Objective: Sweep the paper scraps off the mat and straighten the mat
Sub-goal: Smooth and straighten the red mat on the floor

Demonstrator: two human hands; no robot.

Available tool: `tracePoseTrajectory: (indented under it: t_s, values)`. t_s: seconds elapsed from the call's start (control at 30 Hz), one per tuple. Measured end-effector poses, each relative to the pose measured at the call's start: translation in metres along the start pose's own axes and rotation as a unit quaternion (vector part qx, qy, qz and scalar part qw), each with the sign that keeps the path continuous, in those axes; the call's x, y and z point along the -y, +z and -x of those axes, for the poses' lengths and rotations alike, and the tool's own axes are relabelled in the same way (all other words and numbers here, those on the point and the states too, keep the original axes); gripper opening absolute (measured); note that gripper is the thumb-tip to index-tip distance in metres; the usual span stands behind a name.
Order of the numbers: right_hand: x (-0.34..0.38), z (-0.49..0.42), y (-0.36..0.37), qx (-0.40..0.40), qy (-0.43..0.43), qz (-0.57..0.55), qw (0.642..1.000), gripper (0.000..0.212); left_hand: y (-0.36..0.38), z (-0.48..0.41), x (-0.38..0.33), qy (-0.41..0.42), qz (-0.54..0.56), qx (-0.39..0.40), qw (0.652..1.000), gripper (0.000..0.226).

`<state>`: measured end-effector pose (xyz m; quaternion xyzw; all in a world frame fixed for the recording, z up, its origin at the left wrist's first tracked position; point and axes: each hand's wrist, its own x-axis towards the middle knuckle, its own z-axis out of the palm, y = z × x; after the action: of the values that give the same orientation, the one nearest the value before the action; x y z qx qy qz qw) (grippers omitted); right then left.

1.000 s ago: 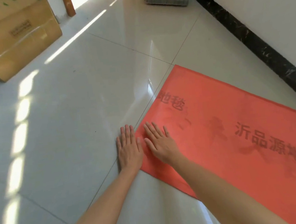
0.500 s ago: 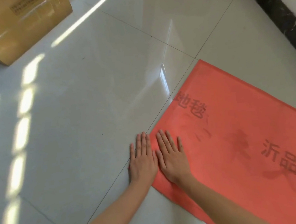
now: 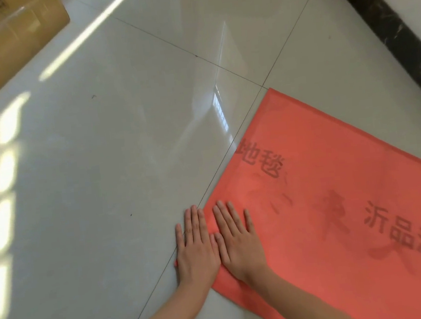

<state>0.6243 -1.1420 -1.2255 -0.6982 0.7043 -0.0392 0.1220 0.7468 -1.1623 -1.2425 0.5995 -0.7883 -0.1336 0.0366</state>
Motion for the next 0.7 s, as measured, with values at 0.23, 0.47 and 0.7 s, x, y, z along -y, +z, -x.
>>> tracePoseTrajectory:
  t_s: [0.23, 0.47, 0.7]
  values:
    - [-0.001, 0.001, 0.002, 0.001, 0.004, -0.014, 1.000, 0.060, -0.004, 0.000, -0.003, -0.009, 0.010, 0.017, 1.000, 0.066]
    - [0.001, 0.002, 0.000, -0.002, 0.000, -0.034, 0.999, 0.059, -0.014, 0.001, -0.003, -0.003, -0.012, 0.013, 1.000, 0.065]
    - [0.000, 0.002, -0.005, -0.006, -0.005, -0.023, 1.000, 0.058, -0.025, 0.001, -0.006, 0.004, -0.015, 0.028, 0.999, 0.061]
